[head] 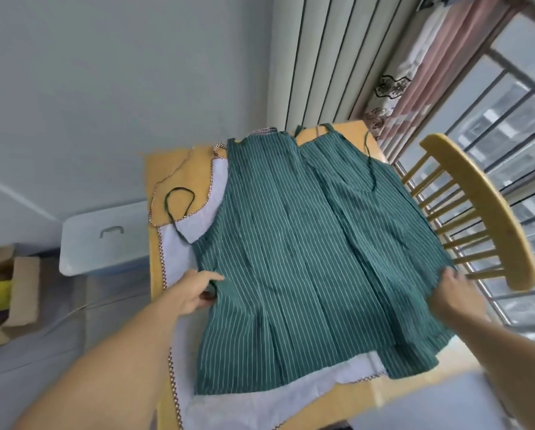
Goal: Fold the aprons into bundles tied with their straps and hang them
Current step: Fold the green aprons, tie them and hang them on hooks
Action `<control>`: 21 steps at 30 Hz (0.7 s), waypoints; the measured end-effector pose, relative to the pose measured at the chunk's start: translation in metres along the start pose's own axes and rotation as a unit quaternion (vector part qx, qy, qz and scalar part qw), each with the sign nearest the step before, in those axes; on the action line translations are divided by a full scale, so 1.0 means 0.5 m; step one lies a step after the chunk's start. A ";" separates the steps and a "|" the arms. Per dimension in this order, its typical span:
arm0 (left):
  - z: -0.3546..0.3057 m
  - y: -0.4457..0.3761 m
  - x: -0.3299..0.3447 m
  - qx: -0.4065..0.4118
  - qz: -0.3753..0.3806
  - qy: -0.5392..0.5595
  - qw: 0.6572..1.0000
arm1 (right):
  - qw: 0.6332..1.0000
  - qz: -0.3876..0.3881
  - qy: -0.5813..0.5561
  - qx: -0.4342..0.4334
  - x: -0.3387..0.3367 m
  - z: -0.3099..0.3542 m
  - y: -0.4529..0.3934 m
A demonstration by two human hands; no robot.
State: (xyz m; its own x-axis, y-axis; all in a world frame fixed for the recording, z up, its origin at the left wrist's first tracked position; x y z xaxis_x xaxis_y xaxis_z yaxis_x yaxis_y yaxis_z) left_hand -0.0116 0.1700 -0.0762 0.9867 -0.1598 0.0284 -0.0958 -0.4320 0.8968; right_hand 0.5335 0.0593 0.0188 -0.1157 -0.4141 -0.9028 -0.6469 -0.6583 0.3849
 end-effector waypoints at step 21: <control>-0.330 -0.050 0.286 0.176 0.189 -0.038 0.965 | 0.730 0.363 -0.572 0.094 0.246 0.448 0.208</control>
State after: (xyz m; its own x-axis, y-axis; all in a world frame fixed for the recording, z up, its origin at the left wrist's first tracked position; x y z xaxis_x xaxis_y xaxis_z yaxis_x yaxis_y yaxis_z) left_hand 0.1535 0.3046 -0.0216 0.8612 -0.4235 0.2810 -0.4994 -0.6021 0.6230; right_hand 0.2832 0.0804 -0.0951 -0.9632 0.2551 -0.0844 -0.1811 -0.3842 0.9053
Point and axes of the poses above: each hand's wrist, its own y-axis away from the middle knuckle, its own x-axis out of the palm, z = x × y, the point moved 9 cm from there along -y, towards the middle knuckle, and after that the axes turned 5 degrees about z, right-handed, at the moved point
